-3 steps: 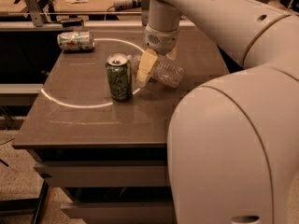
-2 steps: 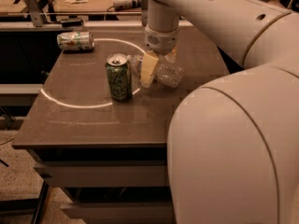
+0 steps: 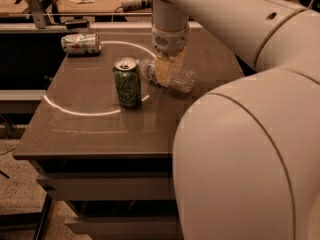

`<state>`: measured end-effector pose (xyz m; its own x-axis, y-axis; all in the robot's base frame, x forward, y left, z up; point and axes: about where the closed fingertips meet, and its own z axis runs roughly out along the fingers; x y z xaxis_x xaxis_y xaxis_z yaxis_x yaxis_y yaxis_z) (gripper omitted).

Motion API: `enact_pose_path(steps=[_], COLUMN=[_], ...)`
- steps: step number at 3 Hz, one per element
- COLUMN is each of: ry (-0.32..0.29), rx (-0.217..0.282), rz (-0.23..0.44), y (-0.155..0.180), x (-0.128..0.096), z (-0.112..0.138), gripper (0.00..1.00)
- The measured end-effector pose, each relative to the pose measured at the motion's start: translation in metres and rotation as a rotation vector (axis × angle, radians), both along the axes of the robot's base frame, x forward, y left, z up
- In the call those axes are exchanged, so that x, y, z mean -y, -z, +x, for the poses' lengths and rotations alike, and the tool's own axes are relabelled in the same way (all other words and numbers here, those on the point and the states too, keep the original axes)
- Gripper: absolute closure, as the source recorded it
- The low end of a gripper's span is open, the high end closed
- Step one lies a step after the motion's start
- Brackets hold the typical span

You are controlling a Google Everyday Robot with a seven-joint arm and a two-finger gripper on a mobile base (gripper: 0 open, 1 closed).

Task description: Knock coke can over

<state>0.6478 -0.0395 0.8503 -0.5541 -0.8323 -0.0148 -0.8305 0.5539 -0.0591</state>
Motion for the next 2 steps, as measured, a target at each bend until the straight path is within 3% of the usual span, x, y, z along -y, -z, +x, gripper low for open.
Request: enact_pose_path(steps=[1, 2], ry=[-0.008, 0.07], rx=[0.012, 0.094], rz=[-0.012, 0.002], y=[-0.004, -0.023], x=[-0.001, 0.019], z=[0.001, -0.005], gripper=[0.87, 1.0])
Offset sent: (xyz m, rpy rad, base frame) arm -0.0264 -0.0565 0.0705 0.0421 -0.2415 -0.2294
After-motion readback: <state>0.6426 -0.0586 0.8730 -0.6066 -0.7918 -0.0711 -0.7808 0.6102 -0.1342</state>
